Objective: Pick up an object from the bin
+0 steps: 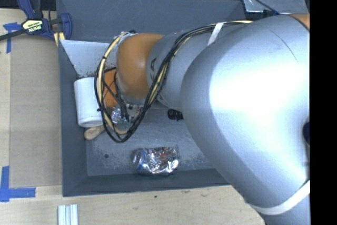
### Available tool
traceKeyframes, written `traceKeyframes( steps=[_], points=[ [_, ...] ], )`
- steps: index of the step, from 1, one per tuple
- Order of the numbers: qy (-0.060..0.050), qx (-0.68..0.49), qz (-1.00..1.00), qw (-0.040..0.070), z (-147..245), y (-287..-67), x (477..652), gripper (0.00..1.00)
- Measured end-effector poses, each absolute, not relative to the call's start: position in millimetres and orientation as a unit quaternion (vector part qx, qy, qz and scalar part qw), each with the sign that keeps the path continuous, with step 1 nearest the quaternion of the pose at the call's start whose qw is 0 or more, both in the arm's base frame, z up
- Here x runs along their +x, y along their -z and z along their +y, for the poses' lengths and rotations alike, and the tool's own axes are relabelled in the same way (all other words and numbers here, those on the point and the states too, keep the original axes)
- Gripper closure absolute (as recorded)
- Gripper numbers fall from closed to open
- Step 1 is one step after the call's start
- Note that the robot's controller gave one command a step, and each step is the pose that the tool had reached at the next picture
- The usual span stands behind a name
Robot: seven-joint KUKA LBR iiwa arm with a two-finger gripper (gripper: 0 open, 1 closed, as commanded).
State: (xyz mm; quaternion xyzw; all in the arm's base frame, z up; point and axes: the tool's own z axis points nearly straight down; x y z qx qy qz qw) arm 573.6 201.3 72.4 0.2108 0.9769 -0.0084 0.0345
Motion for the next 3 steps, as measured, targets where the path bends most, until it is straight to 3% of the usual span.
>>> traceKeyframes(
  steps=[1, 2, 3],
  points=[
    [0.008, 0.21, 0.977, 0.034, 202, -72, 573.0, 1.0],
    [0.015, -0.014, 0.999, 0.037, 163, -73, 533.1, 1.0],
    [0.022, -0.204, 0.978, 0.039, 191, -72, 537.5, 1.0]
  ],
)
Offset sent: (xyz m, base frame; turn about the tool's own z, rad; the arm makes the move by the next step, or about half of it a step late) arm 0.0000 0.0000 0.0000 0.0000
